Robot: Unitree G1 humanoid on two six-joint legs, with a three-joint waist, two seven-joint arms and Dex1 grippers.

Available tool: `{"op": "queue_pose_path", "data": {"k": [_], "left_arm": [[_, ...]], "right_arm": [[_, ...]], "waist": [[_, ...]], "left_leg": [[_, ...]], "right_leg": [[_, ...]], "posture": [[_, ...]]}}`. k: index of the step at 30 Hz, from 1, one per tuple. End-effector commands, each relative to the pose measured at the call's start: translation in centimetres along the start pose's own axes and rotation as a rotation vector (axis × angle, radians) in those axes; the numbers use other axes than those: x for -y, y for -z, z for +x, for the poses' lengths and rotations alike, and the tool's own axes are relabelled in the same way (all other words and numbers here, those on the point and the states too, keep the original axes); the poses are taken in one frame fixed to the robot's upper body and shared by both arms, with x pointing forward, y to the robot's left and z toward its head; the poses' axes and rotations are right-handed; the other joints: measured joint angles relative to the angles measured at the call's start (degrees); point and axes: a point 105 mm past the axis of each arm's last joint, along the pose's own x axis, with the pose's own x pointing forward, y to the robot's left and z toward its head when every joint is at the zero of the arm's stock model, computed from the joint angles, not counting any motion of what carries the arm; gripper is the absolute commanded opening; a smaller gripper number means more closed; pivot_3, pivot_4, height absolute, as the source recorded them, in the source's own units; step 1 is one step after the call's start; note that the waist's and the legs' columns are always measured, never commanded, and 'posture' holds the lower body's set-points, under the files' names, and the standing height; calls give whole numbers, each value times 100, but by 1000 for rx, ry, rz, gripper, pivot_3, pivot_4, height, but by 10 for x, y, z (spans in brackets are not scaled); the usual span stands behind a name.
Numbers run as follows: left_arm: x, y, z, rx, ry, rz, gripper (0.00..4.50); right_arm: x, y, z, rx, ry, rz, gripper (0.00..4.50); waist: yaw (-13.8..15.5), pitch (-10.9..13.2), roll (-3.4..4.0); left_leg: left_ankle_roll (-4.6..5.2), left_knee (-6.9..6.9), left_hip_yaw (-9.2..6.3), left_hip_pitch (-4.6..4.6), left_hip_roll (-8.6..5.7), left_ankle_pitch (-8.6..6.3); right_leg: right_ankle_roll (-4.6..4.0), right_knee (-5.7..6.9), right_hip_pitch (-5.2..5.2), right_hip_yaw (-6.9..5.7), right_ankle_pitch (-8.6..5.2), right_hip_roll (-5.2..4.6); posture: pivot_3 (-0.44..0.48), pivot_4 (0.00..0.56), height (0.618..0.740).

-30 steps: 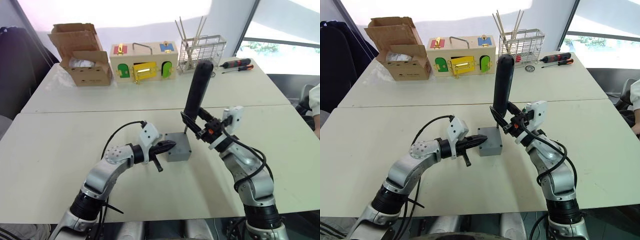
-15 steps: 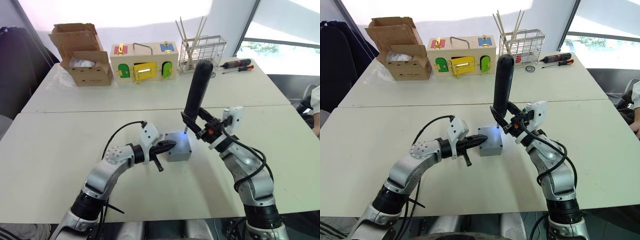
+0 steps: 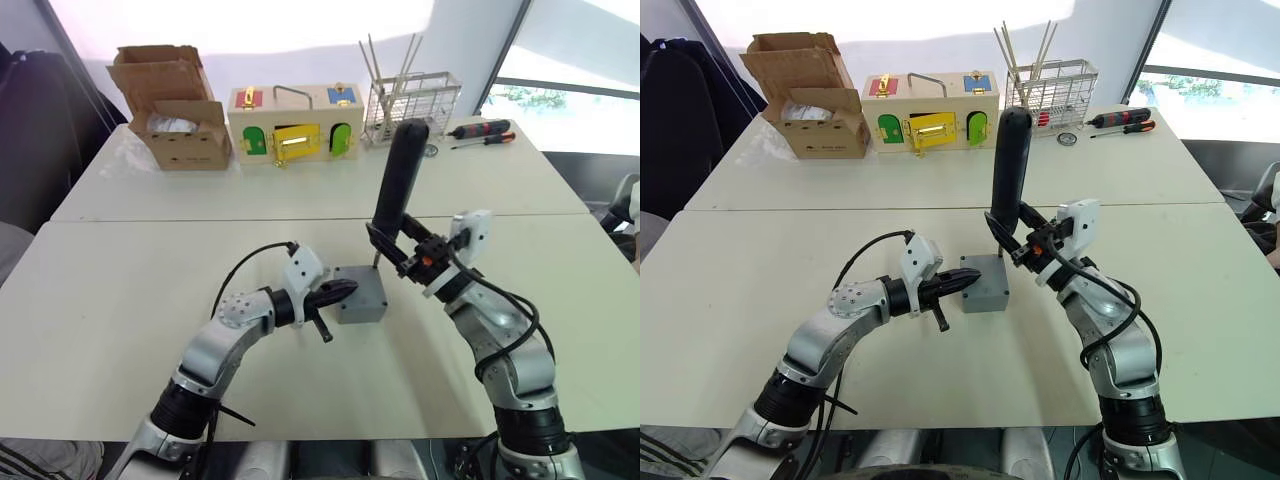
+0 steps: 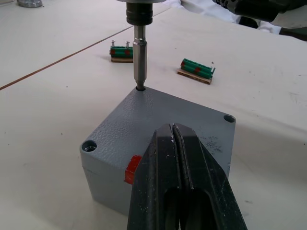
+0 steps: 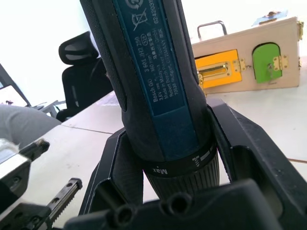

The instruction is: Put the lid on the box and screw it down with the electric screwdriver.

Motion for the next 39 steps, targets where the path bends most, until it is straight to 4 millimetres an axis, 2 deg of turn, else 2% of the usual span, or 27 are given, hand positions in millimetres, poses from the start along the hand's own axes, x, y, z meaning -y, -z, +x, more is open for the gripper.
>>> {"op": "queue_pose_path", "data": {"k": [1,5,9,15,17,19,21,24,25,26,29,31,34,39], "left_arm": [[2,9,3,-45,15,3,0],[2,9,4,-42,22,4,0],[2,8,6,-36,27,5,0],[-1,1,6,10,11,0,0],[-8,-16,3,91,-25,-38,0],[-14,-47,-7,189,-24,-57,0],[-9,-66,-16,206,23,-22,0],[2,-75,-23,165,95,27,0],[5,-76,-25,153,112,35,0],[9,-78,-27,140,132,50,0],[24,-83,-31,81,212,128,0],[31,-83,-29,52,243,161,0],[38,-80,-27,28,265,186,0],[44,-75,-23,9,275,202,0]], "right_arm": [[21,-32,-6,37,52,18,1800],[28,-89,-9,129,14,-16,1800],[28,-127,-11,176,-23,-38,1800],[31,-139,-9,201,-30,5,1800],[44,-138,-9,189,38,34,1800],[71,-140,-15,119,134,57,1800],[95,-142,-27,-10,204,54,1800],[123,-138,-45,-203,305,-4,1800],[128,-135,-50,-251,320,-18,1800],[134,-129,-57,-324,325,-23,1800],[161,-86,-99,-661,459,169,1800],[164,-68,-116,-795,463,196,1800],[173,-51,-129,-901,475,197,1800],[186,-26,-143,-990,514,289,1800]], "waist": [[10,11,11],[19,81,42],[-13,109,45],[-14,113,43],[-12,121,45],[-14,140,47],[17,196,50],[31,199,54],[12,203,62],[-5,209,71],[-23,221,64],[-17,225,66],[-41,248,101],[-61,257,117]], "left_leg": [[0,0,-1,-12,-3,0],[0,4,-1,-45,-11,2],[-1,-2,0,-67,-8,2],[-1,-14,3,-67,2,3],[-2,-2,4,-74,-2,3],[-1,14,4,-90,-5,4],[-1,51,2,-134,-5,3],[-6,75,-5,-215,-10,9],[-43,75,-2,-220,-9,30],[-41,72,4,-221,-9,28],[-26,60,16,-224,-6,20],[-26,62,18,-224,-4,20],[3,74,25,-222,-5,4],[3,81,37,-214,-6,7]], "right_leg": [[0,0,-11,0,0,-2],[2,2,-42,0,3,-9],[14,4,-69,-1,11,-8],[14,6,-78,0,11,-1],[13,6,-78,1,11,-4],[12,7,-85,2,13,-7],[12,26,-117,0,15,-7],[7,34,-188,-8,21,-8],[7,30,-195,-8,22,-8],[8,24,-195,-7,21,-9],[10,15,-200,-4,20,-9],[9,12,-199,-4,19,-8],[8,19,-198,2,20,-9],[11,36,-198,11,27,-7]], "posture": [[0,150,734],[0,150,734],[0,150,734],[0,150,734],[0,150,734],[0,150,734],[0,150,734],[0,150,734],[0,150,734],[0,150,734],[0,150,734],[0,150,734],[0,150,734],[0,150,734]]}}
